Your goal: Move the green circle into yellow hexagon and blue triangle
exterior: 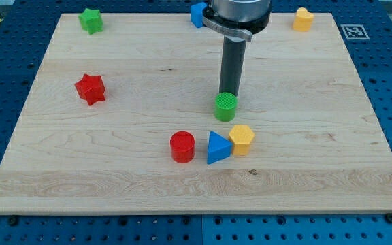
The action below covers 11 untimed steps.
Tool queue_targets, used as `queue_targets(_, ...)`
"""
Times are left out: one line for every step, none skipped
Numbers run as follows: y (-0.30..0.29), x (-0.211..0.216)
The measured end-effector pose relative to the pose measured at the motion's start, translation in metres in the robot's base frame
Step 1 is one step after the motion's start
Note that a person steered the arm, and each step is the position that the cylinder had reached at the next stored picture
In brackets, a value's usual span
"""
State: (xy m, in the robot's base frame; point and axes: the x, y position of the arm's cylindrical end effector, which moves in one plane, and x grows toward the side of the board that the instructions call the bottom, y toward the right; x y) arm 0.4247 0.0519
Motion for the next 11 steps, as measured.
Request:
queue_targets(-0.001,-0.007)
queue_targets(-0.024,-0.045)
queue_targets(-0.056,-0.046)
queue_targets(-0.059,-0.028)
queue_targets(-0.056,-0.020)
queue_targets(-0.046,0.000)
queue_targets(-0.029,0.013)
queue_targets(-0.025,0.016)
queue_targets(-0.016,0.034)
queue_targets(-0.016,0.034)
queue_targets(0.008,0.018)
